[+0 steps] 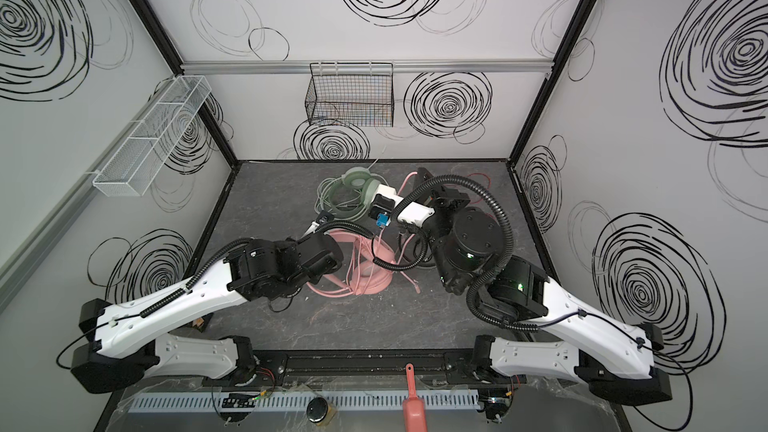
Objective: Wrap the headphones
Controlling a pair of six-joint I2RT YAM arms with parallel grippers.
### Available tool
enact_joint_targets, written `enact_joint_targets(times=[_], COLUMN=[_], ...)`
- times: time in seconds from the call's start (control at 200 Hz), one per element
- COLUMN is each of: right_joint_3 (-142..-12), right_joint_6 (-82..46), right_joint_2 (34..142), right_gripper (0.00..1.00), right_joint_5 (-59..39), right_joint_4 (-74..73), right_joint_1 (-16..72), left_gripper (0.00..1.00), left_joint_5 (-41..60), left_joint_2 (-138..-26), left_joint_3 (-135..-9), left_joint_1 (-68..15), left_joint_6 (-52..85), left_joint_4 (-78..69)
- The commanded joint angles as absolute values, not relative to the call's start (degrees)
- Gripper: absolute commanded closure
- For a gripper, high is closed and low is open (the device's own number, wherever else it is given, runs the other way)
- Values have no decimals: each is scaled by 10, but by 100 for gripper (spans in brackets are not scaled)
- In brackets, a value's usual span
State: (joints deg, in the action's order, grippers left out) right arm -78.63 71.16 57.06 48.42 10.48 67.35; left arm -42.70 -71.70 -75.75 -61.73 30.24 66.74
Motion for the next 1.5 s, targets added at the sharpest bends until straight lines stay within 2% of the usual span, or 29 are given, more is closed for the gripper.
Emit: enact_joint_targets(times=[0.0, 0.145, 0.49, 0.595, 0.83, 1.161, 1.321, 1.496], right_joint_3=[-806, -823, -842, -840, -858, -889, -905, -800], right_joint_6=[714, 675, 691, 711, 737, 641, 515, 389], right_joint_2=[576, 581, 591, 588, 598, 621, 642, 628], right_gripper=[100, 100, 100, 100, 100, 100, 100, 100], right_joint_5=[498, 488, 518, 519, 492, 329, 165, -43], right_joint_4=[107, 130, 123, 105, 84, 114, 176, 141], right_joint_1=[670, 676, 687, 687, 685, 664, 553, 407], left_gripper=[100, 100, 100, 100, 100, 100, 100, 100], left_joint_5=[-541, -626, -648, -629, -487, -293, -247, -231], left_joint_2=[-704, -718, -698, -682, -648, -651, -654, -640], left_joint_3=[-762, -787, -788, -785, -749, -712, -727, -759], left_joint_1=[-616, -614, -590, -590, -623, -716, -781, -803], left_joint_6=[399, 476, 468, 439, 335, 320, 345, 359], left_joint_4=[733, 801, 802, 784, 700, 582, 542, 536])
